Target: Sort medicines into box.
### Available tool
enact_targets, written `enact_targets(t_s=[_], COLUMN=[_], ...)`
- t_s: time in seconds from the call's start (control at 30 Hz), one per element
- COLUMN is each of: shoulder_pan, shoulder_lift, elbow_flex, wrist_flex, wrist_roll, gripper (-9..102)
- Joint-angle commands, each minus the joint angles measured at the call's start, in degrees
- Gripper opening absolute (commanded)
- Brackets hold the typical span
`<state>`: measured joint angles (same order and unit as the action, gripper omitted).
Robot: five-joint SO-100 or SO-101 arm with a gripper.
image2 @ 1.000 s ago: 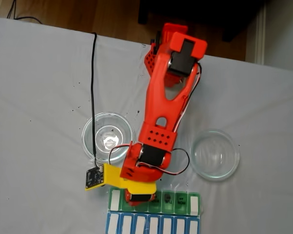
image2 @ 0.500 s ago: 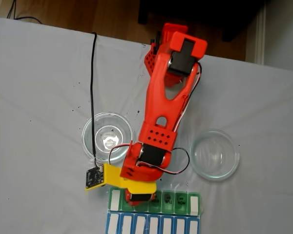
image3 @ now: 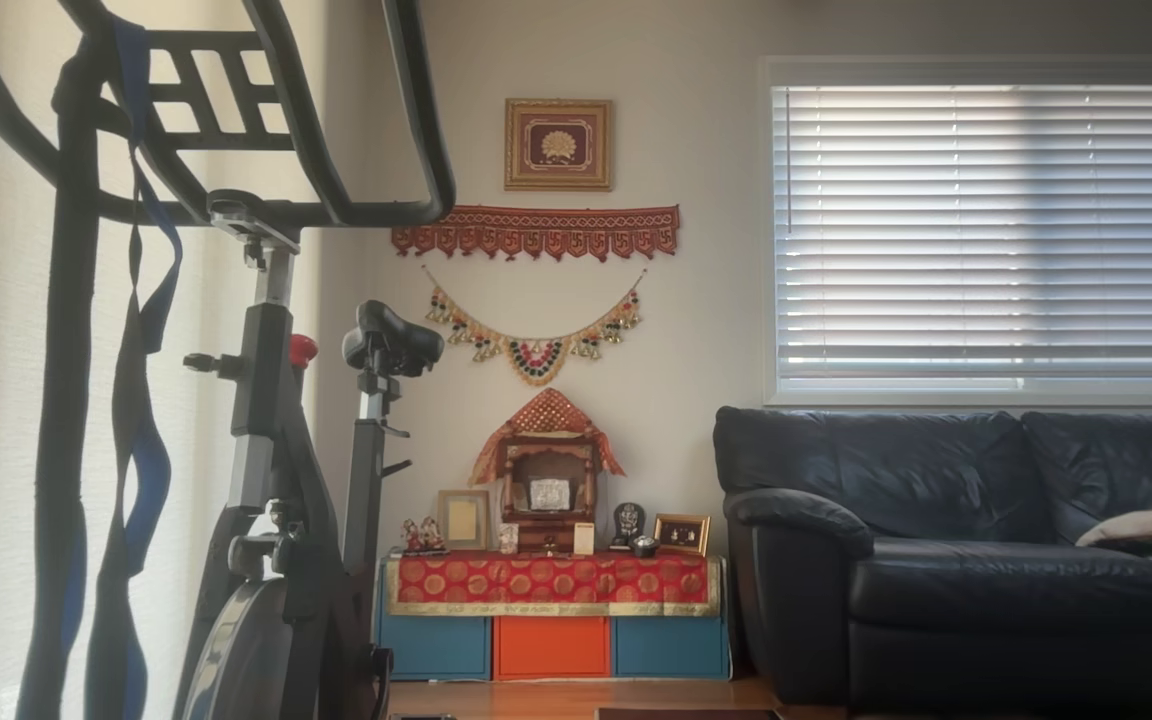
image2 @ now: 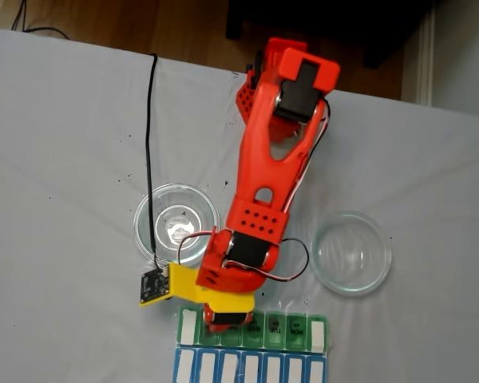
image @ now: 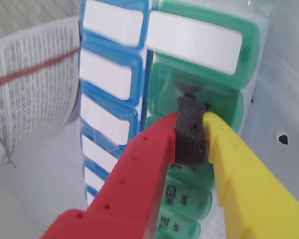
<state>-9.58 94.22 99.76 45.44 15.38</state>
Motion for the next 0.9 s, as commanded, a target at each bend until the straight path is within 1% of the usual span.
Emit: enact_targets(t_s=[0.0,0.4,0.6,0.87], shoulder_pan=[-0.7,-0.53,-0.09,-0.09], shoulder_lift=[0.62,3.08,9.32,16.61], elbow_flex=[0.26,1.23,3.08,4.92], wrist_flex=[0.62,-1.49,-5.63,-8.09], wrist_roll=[0.7,-0.62,-2.55,-4.22], gripper=[1,1,1,1])
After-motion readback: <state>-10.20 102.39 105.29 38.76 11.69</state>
